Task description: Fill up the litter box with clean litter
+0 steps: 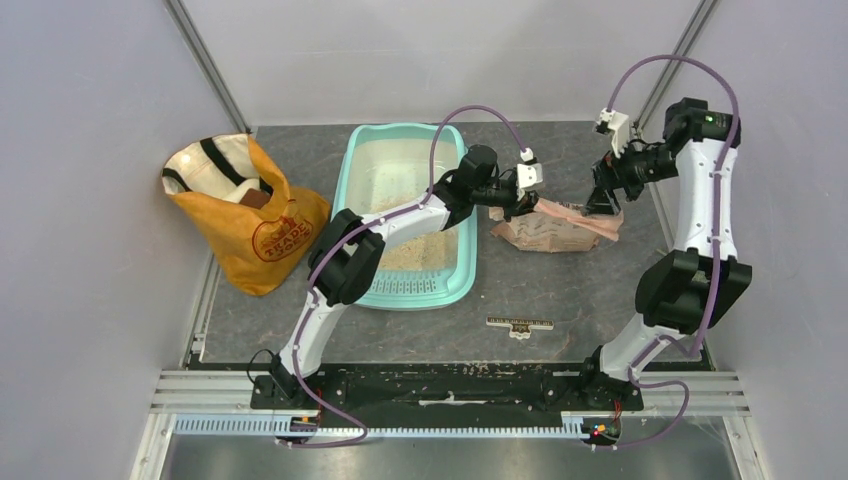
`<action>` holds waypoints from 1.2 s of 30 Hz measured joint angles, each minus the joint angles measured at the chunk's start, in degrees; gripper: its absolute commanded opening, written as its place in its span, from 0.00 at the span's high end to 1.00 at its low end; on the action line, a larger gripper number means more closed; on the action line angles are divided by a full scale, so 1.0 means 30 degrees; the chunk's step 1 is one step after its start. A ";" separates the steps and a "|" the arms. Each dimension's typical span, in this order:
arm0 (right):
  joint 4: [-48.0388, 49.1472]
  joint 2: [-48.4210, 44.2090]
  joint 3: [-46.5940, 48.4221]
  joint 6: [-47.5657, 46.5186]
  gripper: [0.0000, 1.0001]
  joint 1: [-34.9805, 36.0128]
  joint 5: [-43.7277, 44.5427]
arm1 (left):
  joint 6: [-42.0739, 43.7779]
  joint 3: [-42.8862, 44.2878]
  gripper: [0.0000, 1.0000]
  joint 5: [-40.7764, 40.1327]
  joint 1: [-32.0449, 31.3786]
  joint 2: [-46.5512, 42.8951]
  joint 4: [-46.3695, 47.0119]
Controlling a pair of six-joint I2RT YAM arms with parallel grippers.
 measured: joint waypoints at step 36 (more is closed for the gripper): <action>0.1231 0.3322 -0.1639 -0.4233 1.00 0.1013 0.4124 | 0.1341 -0.0175 0.39 0.0160 -0.0175 -0.0794 -0.0860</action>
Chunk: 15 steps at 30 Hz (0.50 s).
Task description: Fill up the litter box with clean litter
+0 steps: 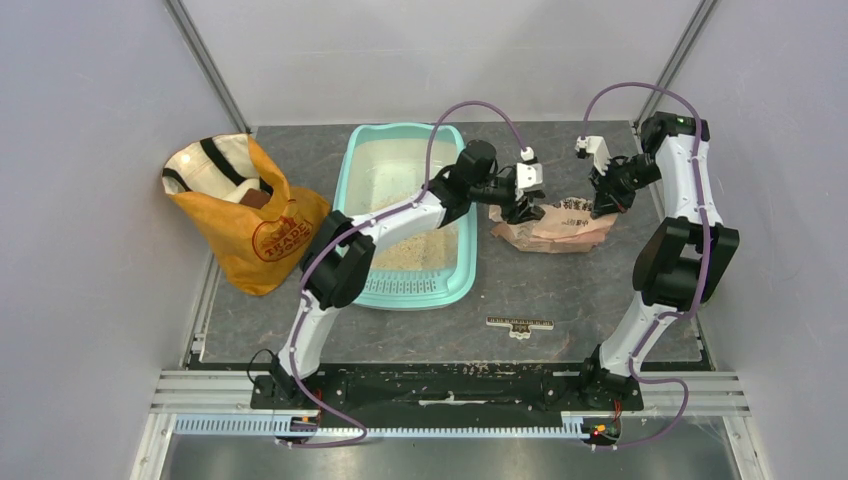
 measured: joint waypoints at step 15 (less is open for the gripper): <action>0.0561 -0.0962 -0.1188 -0.1224 1.00 0.0000 0.0058 | -0.2441 0.7453 0.36 0.1005 0.0954 -0.1144 -1.0870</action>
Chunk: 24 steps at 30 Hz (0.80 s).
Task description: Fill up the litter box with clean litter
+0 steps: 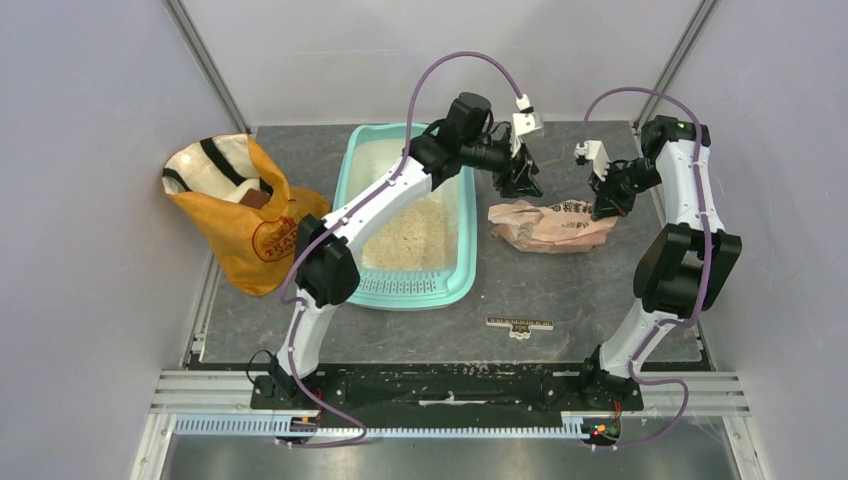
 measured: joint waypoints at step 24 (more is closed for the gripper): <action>-0.0692 -0.0036 -0.0066 -0.1020 1.00 -0.0102 0.0568 | 0.2004 -0.4167 0.98 -0.3439 -0.0517 0.1333 -0.0372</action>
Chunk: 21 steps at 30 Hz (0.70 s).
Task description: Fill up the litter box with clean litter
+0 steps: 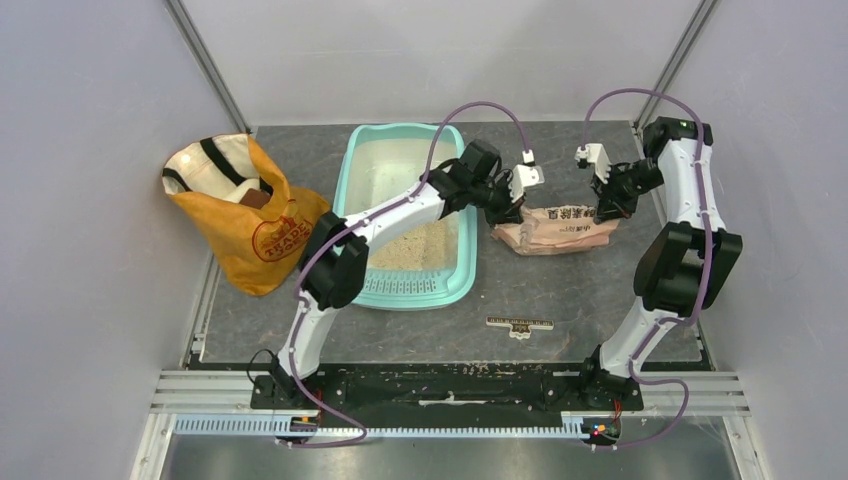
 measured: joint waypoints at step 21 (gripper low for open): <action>0.1020 -0.1603 -0.1552 -0.0809 1.00 -0.1807 0.0066 | -0.2142 0.6288 0.23 0.3031 0.2222 -0.0386 -0.1639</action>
